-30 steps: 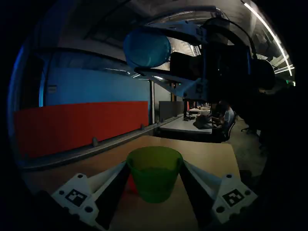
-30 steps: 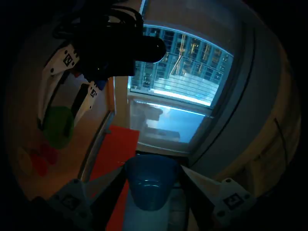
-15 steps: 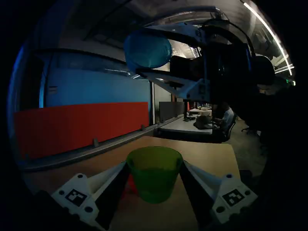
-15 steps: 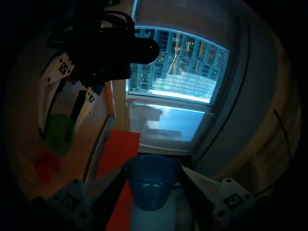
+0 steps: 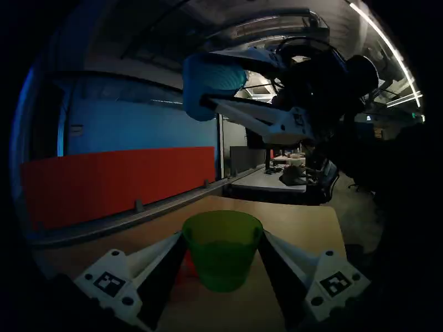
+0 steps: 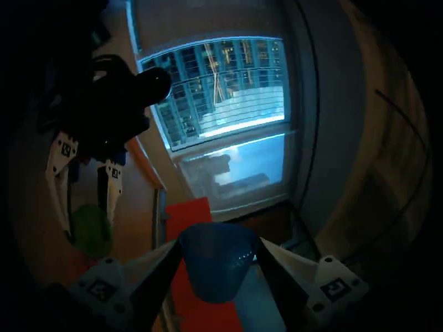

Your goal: Pour water

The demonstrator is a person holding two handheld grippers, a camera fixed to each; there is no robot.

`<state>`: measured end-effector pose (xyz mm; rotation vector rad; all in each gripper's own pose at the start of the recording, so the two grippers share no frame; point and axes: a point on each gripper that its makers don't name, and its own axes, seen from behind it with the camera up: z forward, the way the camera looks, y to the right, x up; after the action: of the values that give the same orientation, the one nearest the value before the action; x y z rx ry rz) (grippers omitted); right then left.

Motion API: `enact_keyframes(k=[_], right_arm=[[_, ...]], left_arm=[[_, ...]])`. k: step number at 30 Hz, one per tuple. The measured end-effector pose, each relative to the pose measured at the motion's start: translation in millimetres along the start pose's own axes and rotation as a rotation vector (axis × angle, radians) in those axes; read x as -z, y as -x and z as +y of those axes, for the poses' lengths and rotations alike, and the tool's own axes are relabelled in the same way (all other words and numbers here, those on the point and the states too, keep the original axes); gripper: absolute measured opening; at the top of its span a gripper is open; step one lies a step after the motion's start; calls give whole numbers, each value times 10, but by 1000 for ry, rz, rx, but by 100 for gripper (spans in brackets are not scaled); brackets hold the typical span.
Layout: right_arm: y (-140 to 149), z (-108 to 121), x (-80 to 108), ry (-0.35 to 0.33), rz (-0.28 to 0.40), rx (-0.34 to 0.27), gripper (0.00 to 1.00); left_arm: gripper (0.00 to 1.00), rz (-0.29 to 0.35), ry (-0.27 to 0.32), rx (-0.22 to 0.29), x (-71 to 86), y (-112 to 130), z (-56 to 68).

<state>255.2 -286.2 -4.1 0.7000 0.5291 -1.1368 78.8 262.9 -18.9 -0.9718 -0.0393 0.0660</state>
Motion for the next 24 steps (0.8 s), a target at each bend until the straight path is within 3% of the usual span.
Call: enact_keyframes(k=[12, 21, 24], right_arm=[[-168, -119, 131, -44, 62, -431, 92], [-211, -228, 151, -117, 71, -788, 92], [-240, -251, 156, -135, 79, -880, 92]], left_arm=[[86, -2, -5, -6, 2, 5, -1], [86, -2, -6, -11, -4, -24, 11], [86, -2, -8, -11, -3, -32, 9]])
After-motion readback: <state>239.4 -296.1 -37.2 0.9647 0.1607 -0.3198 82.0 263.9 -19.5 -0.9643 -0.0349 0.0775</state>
